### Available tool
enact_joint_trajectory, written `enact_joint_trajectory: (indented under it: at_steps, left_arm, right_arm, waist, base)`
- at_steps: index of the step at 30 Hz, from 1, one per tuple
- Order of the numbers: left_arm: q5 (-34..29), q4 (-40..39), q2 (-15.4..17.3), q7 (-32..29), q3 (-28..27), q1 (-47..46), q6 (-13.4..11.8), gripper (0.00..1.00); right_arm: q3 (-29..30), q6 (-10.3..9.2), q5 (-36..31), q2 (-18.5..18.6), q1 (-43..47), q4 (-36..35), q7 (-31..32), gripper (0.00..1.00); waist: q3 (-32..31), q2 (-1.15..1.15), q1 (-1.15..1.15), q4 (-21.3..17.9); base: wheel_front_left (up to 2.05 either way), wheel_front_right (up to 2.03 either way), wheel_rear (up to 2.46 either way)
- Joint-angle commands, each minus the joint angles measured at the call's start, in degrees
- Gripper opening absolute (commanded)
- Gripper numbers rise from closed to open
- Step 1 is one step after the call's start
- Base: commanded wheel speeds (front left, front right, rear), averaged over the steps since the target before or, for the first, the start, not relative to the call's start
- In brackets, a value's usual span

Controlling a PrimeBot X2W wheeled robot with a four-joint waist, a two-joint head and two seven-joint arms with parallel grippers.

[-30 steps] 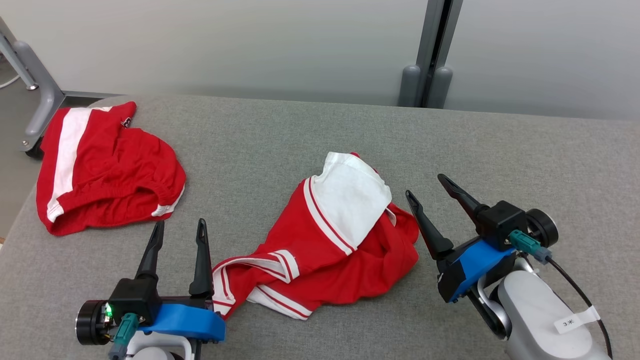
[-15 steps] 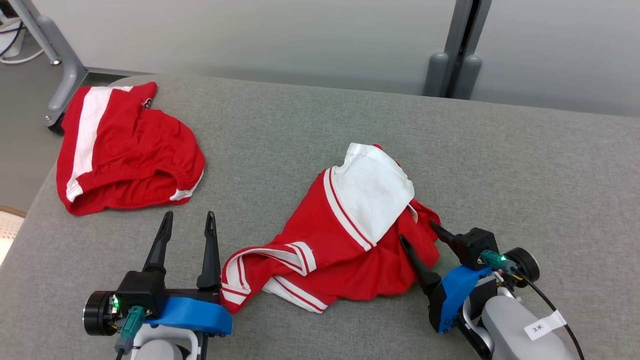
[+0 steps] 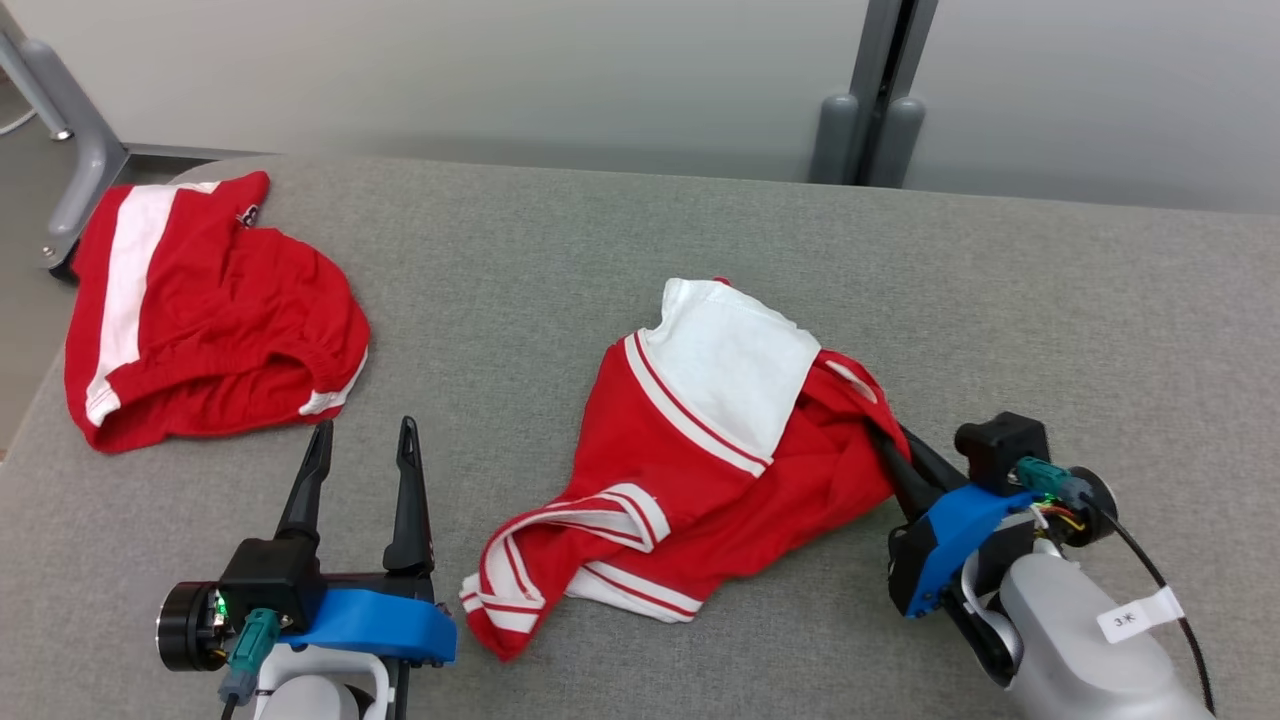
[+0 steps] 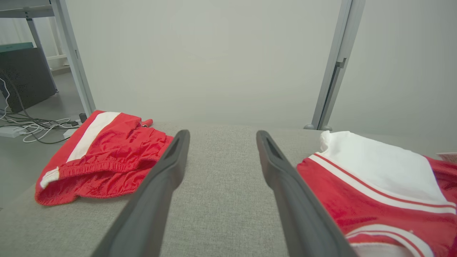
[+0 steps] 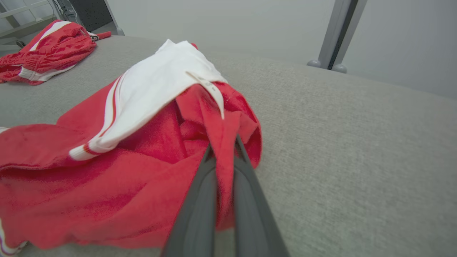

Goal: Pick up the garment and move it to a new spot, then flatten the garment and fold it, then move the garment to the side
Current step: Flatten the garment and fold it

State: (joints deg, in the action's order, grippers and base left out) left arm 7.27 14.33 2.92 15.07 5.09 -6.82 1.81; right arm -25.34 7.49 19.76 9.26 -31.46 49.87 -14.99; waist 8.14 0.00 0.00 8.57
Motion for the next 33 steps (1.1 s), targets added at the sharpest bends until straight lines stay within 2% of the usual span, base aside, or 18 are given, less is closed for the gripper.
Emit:
enact_joint_trajectory:
  at_steps: [1, 9, 19, 21, 22, 28, 33]
  left_arm:
    - [0.33, -0.12, -0.05, 0.15, 0.02, 0.09, -0.35, 1.00]
    - [0.78, -0.20, -0.04, 0.15, 0.11, 0.96, -0.71, 1.00]
    - [0.38, -0.67, -0.05, 0.15, -0.30, 1.23, -0.66, 1.00]
    - [0.31, -0.59, -0.04, 0.15, -0.18, 1.20, -0.58, 1.00]
    - [0.33, -0.54, -0.04, 0.15, -0.16, 1.14, -0.56, 1.00]
    - [0.23, -0.13, -0.04, 0.15, 0.04, 0.90, -0.32, 1.00]
    - [0.13, 0.11, -0.04, 0.15, -0.17, 1.58, -0.09, 1.00]
  right_arm:
    - [1.15, 0.01, 0.23, 0.90, 2.10, -1.58, -0.26, 0.00]
    - [10.74, 0.00, 1.94, 3.29, 12.11, -13.38, -0.24, 0.00]
    - [23.06, 0.01, 1.21, 2.63, 24.94, -22.44, 0.40, 0.00]
    - [24.50, 0.01, 0.20, 2.31, 25.86, -23.39, 0.65, 0.83]
    - [25.12, 0.01, -0.42, 1.99, 26.12, -24.06, 0.63, 1.00]
    - [27.21, 0.01, -6.46, 0.47, 25.76, -29.85, 0.13, 1.00]
    - [25.27, 0.01, -7.62, -1.63, 26.24, -33.60, 0.86, 1.00]
  waist:
    - [-0.71, 0.00, 0.00, -1.06]
    - [-1.70, 0.00, 0.00, -4.57]
    - [-1.43, 0.00, 0.00, -7.19]
    - [-1.42, 0.00, 0.00, -7.49]
    - [-1.42, 0.00, 0.00, -7.61]
    - [-1.86, 0.00, 0.00, -7.74]
    - [-2.60, 0.00, 0.00, -7.30]
  base:
    - [0.00, 0.00, 0.00]
    - [0.00, 0.00, 0.00]
    - [0.00, 0.00, 0.00]
    - [0.00, 0.00, 0.00]
    - [0.00, 0.00, 0.00]
    - [0.00, 0.00, 0.00]
    - [0.00, 0.00, 0.00]
